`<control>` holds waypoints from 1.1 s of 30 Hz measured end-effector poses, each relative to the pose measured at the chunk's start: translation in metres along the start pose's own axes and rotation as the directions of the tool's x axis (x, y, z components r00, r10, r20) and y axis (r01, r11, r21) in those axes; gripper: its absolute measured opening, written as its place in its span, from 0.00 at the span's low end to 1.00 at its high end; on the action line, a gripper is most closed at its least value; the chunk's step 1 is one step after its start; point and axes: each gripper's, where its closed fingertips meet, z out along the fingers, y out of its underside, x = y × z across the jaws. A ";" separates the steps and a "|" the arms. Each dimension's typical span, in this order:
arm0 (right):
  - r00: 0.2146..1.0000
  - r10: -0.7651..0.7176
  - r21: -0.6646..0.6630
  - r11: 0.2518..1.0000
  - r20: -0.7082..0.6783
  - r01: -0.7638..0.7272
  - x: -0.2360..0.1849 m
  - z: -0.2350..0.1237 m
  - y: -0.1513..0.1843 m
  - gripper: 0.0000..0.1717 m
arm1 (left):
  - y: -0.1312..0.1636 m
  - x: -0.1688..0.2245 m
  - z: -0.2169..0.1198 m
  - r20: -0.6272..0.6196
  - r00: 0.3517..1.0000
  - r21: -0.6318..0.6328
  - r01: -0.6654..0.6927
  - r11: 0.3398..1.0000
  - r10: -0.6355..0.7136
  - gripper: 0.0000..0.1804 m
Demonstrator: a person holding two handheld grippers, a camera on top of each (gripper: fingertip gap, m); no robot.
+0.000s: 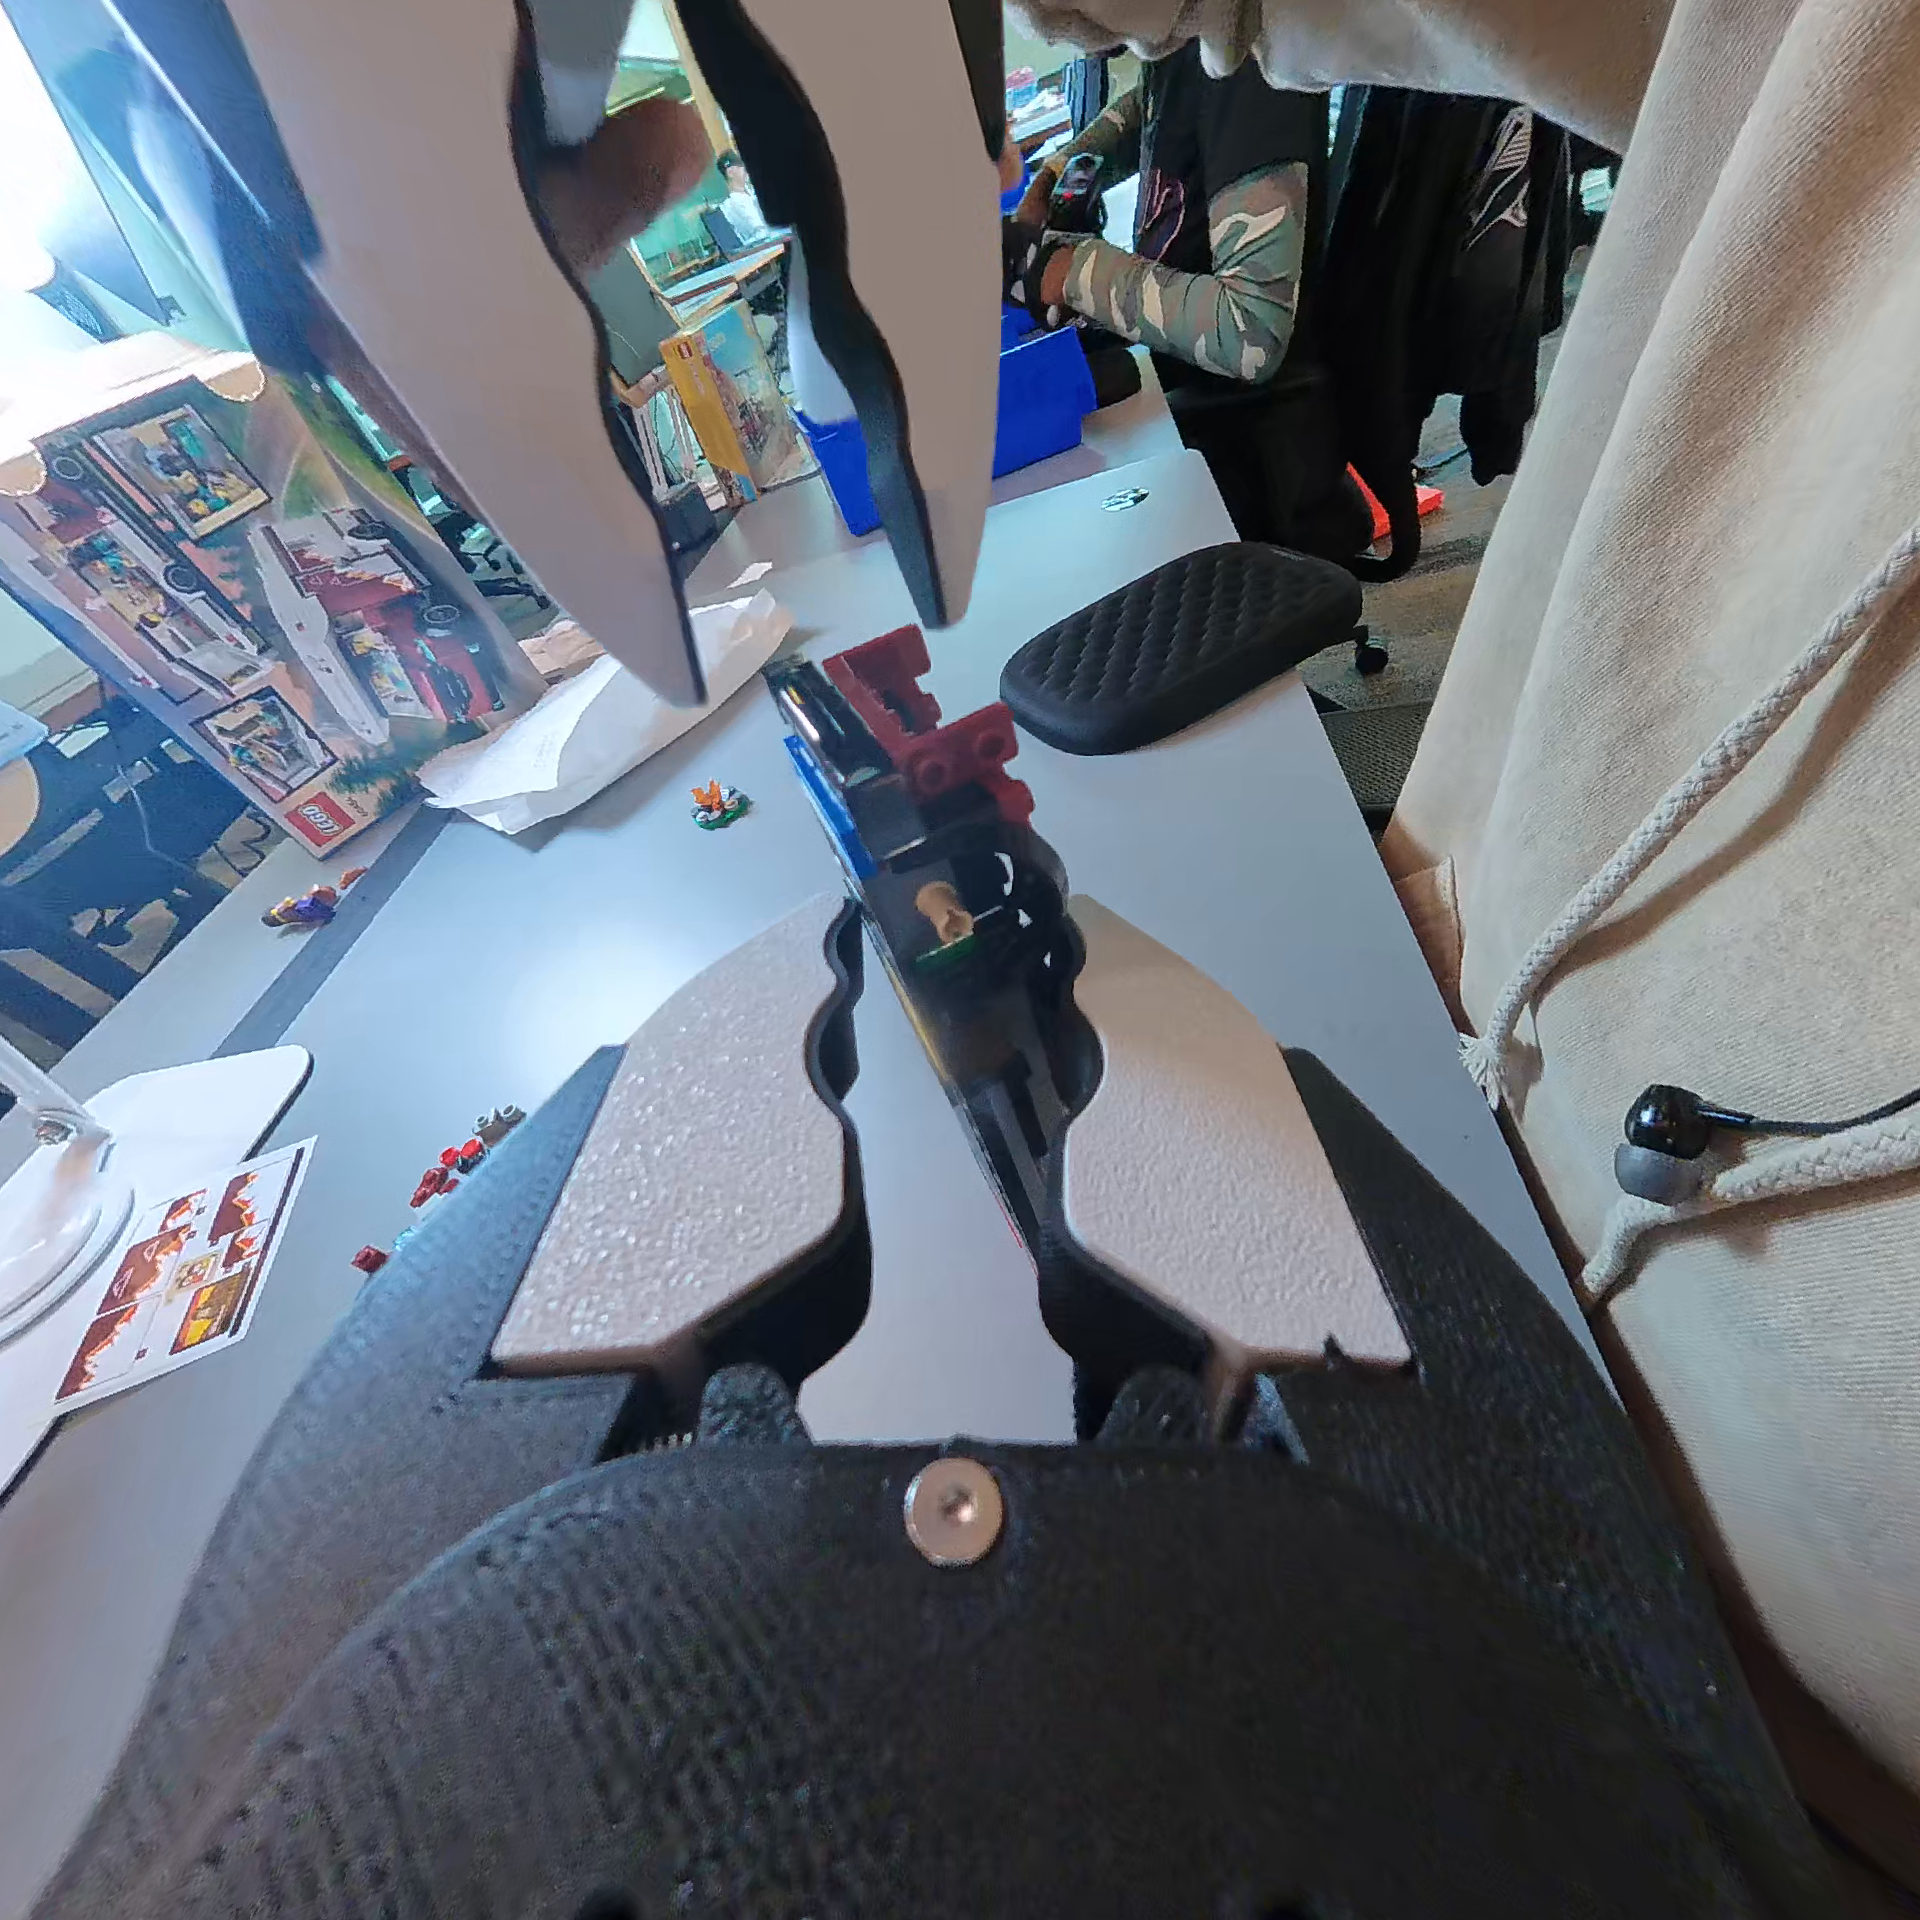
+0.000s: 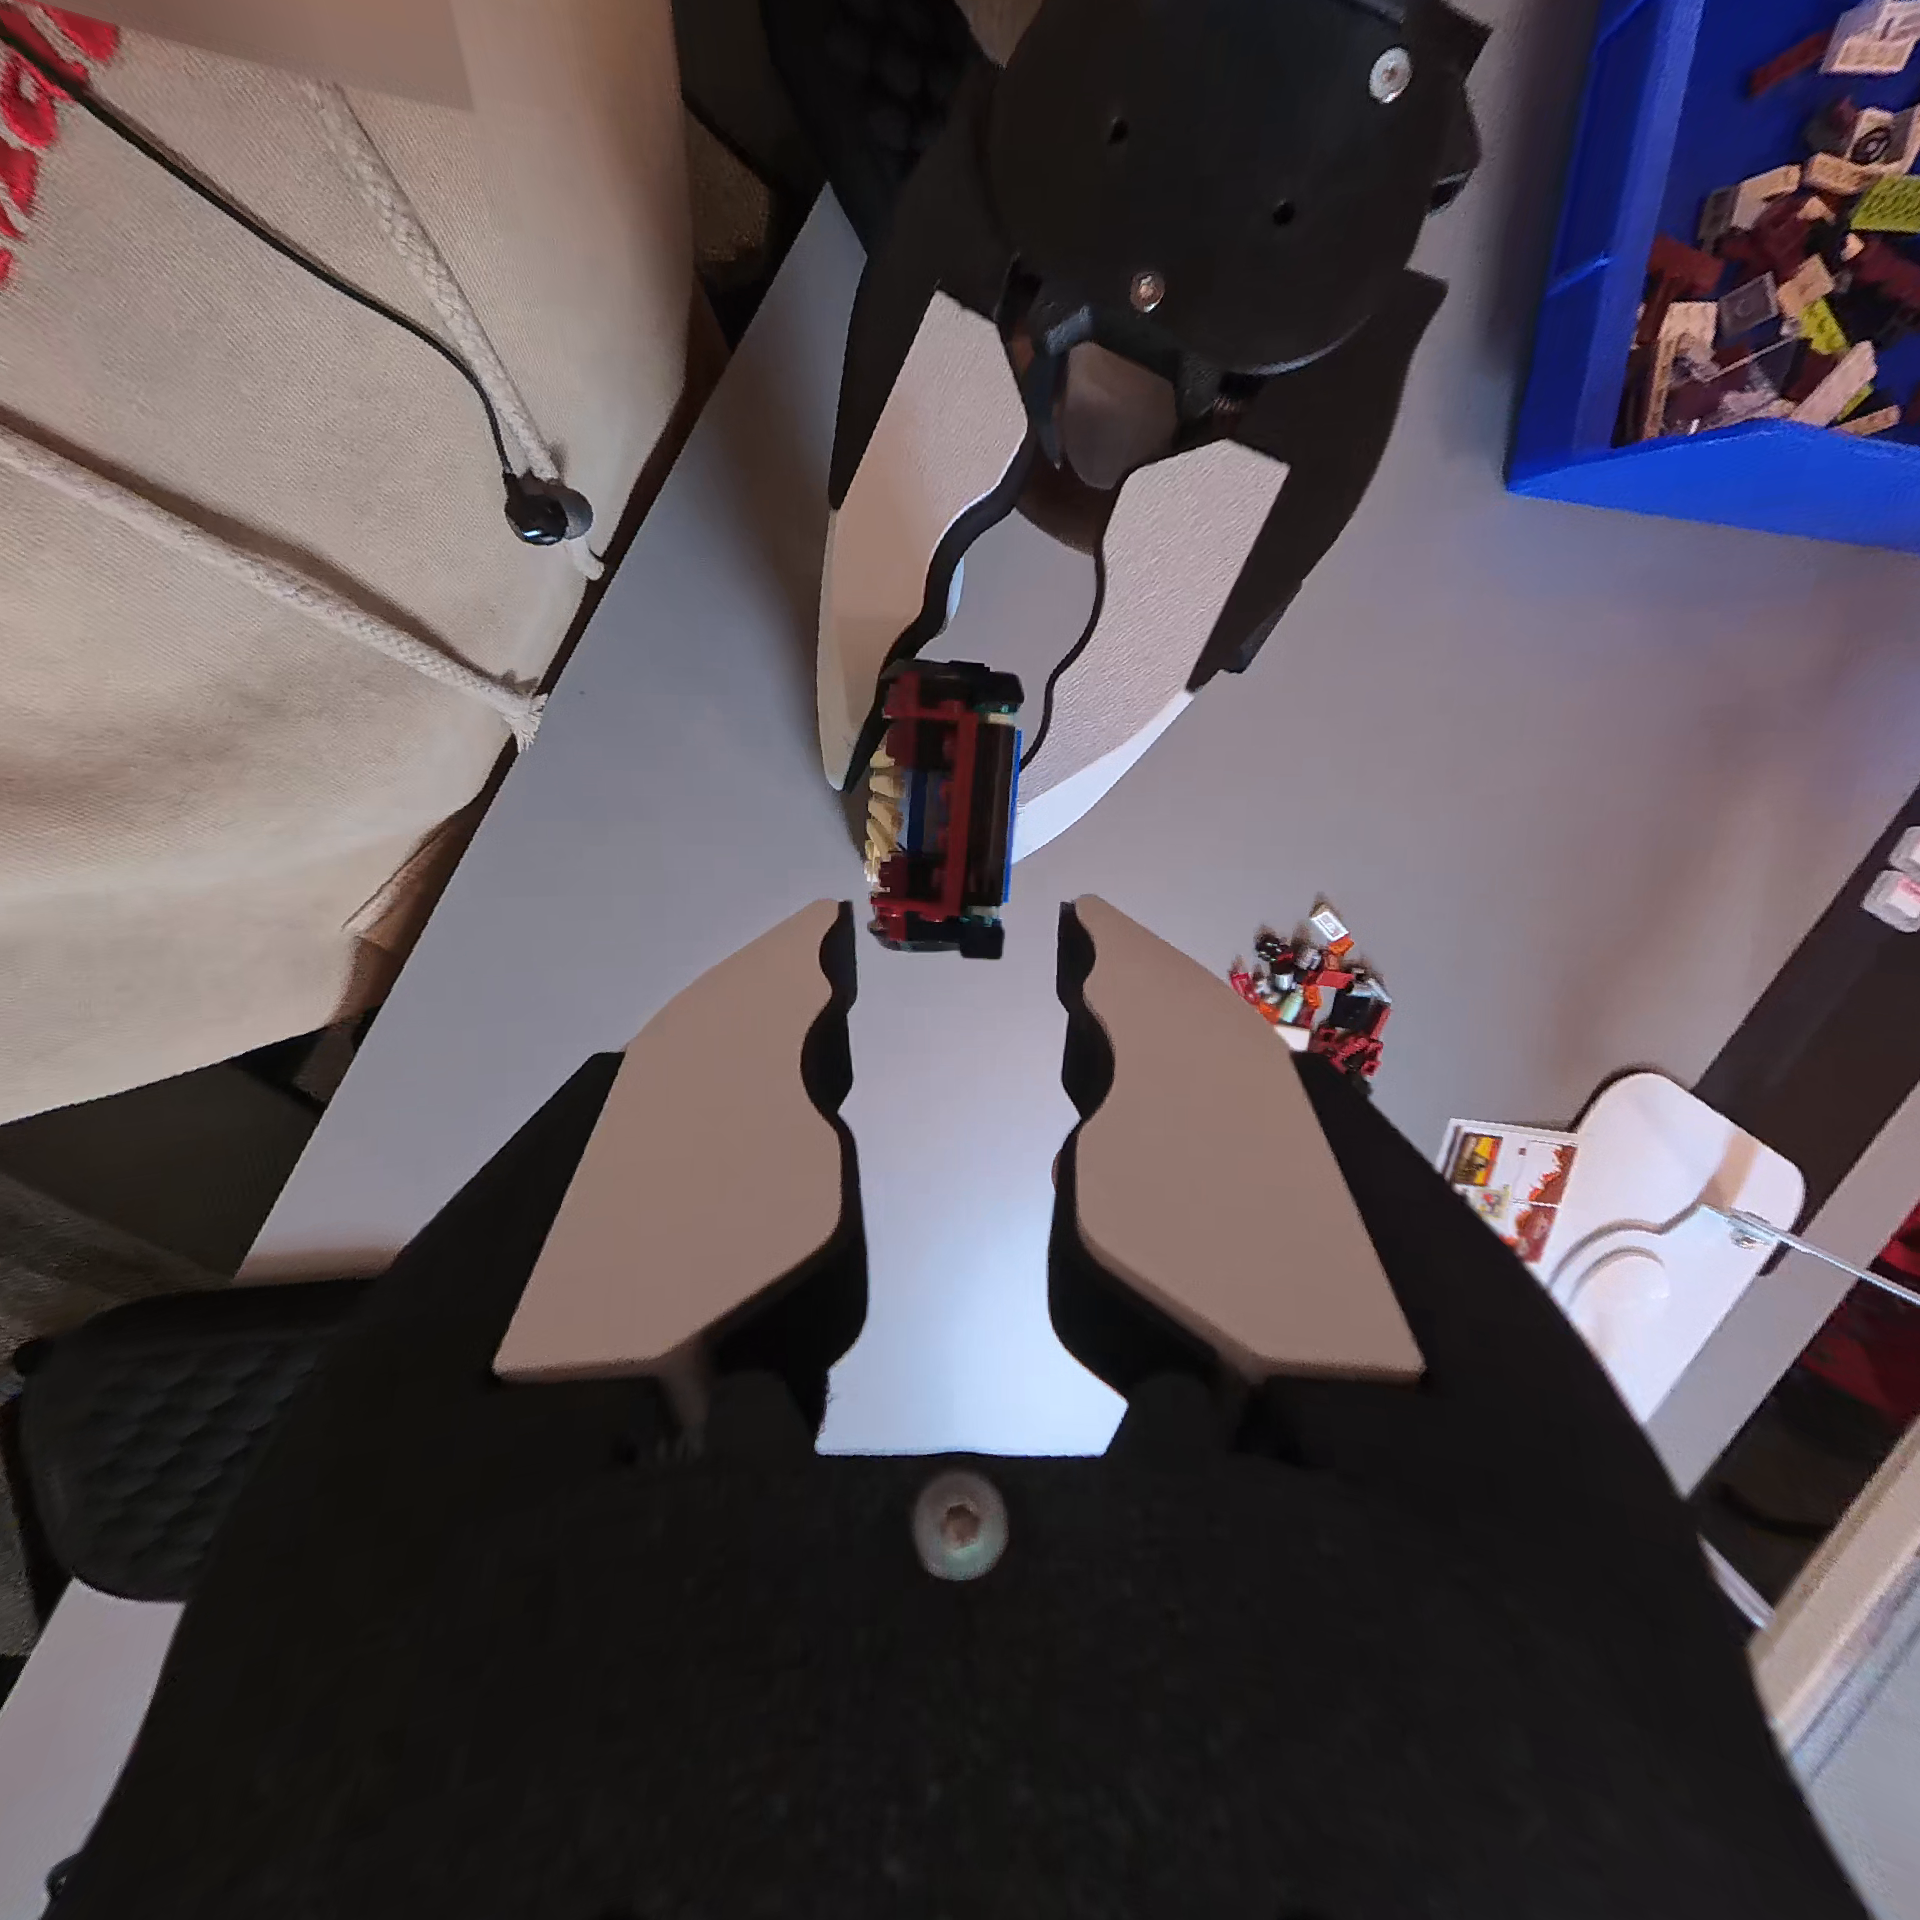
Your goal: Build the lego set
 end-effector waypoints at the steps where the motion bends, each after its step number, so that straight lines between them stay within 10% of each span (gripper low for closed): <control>1: 1.000 0.001 -0.001 1.000 0.006 -0.001 -0.001 0.004 0.002 0.22 | 0.000 0.000 0.000 -0.003 1.000 0.001 0.000 1.000 0.000 0.19; 33: 0.999 -0.003 0.002 1.000 0.054 0.003 -0.008 0.010 -0.003 0.15 | -0.001 0.003 0.000 -0.034 0.999 0.005 -0.003 1.000 0.003 0.17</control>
